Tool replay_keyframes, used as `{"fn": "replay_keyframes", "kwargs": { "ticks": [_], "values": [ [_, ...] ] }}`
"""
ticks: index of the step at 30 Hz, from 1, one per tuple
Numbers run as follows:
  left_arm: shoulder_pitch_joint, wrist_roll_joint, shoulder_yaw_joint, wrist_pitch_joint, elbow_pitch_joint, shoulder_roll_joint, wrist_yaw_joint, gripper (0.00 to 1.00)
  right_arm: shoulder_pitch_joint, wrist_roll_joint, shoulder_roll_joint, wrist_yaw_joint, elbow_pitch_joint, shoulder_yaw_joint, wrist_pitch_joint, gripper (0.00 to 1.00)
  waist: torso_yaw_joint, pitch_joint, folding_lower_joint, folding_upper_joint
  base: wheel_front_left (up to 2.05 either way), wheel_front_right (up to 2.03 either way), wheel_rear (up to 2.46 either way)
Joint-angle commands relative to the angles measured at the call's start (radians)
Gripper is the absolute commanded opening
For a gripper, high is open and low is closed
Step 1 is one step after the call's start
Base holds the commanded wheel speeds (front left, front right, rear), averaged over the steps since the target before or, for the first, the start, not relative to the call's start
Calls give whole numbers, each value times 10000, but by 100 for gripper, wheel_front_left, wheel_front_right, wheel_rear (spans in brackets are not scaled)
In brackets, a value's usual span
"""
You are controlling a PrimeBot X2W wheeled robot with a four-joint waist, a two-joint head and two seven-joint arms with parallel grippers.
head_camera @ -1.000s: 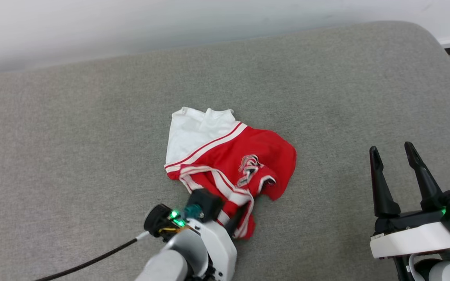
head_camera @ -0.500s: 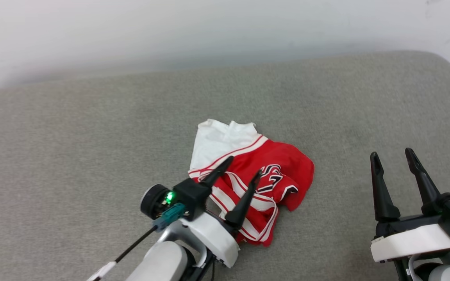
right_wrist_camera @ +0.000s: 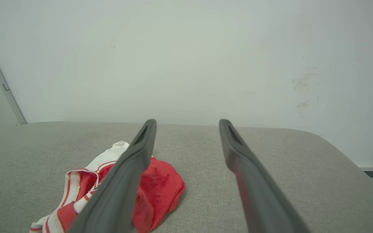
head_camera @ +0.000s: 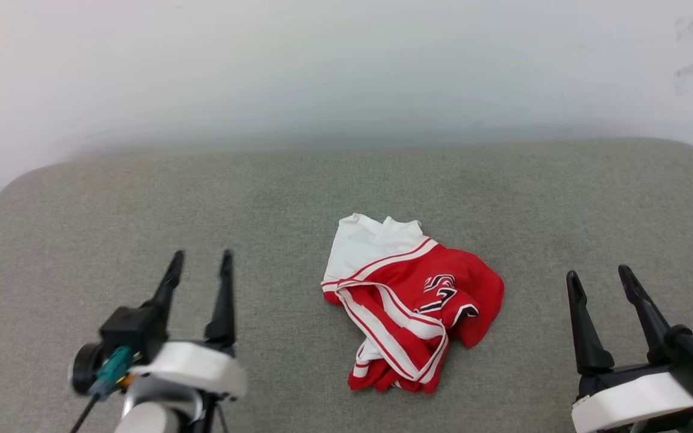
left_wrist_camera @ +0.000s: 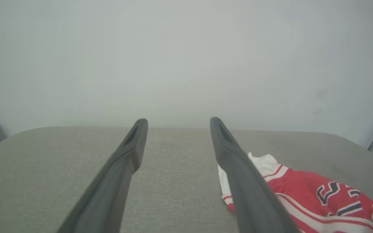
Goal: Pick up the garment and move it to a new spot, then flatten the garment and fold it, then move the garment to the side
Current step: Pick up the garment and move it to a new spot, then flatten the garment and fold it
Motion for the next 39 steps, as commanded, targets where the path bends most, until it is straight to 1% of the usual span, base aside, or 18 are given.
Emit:
{"fn": "replay_keyframes", "kwargs": {
  "ticks": [1, 5, 10, 18, 22, 25, 28, 30, 31, 35, 39],
  "values": [
    [267, -40, 201, -57, -77, 122, 59, 100, 131, 64, 9, -3, -51, 5, 41, 100, 18, -73, 0, 0, 0, 0, 0],
    [971, -63, 553, -72, -207, 392, 138, 100, 268, 74, 9, -3, -54, -79, 127, 100, -28, -198, 0, 0, 0, 0, 0],
    [1410, 32, 580, -77, -452, 524, 163, 100, 385, 156, 10, -3, -53, -148, 154, 100, -123, -234, 0, 0, 0, 0, 0],
    [1412, 15, 508, -50, -610, 555, 170, 100, 359, 146, 10, -3, -78, -116, 170, 100, -192, -168, 0, 0, 0, 0, 0],
    [1041, 34, 451, 64, -682, 623, 87, 100, 195, 135, 10, -3, -104, -12, 184, 100, -222, -31, 0, 0, 0, 0, 0],
    [321, 97, 229, 445, -655, 746, -200, 100, 49, 69, 10, -3, -166, 66, 211, 100, -253, 255, 0, 0, 0, 0, 0],
    [-858, 92, -61, 1097, -537, 813, -600, 100, -171, -15, 8, -3, -256, 83, 170, 100, -352, 731, 0, 0, 0, 0, 0],
    [-1693, 17, -230, 1713, -347, 882, -903, 100, -355, -14, 10, -3, -266, 159, 104, 100, -511, 1063, 0, 0, 0, 0, 0],
    [-1693, 17, -230, 1713, -347, 882, -903, 100, -355, -14, 10, -3, -266, 159, 104, 100, -511, 1063, 0, 0, 0, 0, 0],
    [-3431, -360, -325, 2702, 72, 880, -1471, 100, -757, 82, 10, -3, -135, 307, -72, 100, -1007, 1660, 0, 0, 0, 0, 0],
    [-4547, -923, -394, 4176, 965, 1066, -1875, 100, -1131, 311, 8, -3, 149, 401, -443, 100, -1648, 2187, 0, 0, 0, 0, 0]
  ]
}}
